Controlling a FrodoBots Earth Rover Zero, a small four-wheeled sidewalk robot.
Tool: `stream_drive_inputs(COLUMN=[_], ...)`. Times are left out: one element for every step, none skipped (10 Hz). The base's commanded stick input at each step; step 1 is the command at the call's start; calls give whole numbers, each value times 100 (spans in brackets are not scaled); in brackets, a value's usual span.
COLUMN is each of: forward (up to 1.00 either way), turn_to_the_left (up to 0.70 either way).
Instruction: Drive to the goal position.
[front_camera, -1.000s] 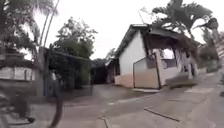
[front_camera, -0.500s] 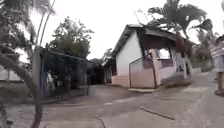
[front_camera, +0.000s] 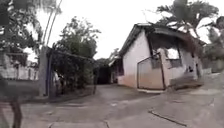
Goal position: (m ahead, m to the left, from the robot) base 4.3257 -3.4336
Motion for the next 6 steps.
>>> stream_drive_inputs(forward=[70, 70, 70, 70, 70, 70], turn_to_the_left=[17, 0, 0, -12, -27, -27])
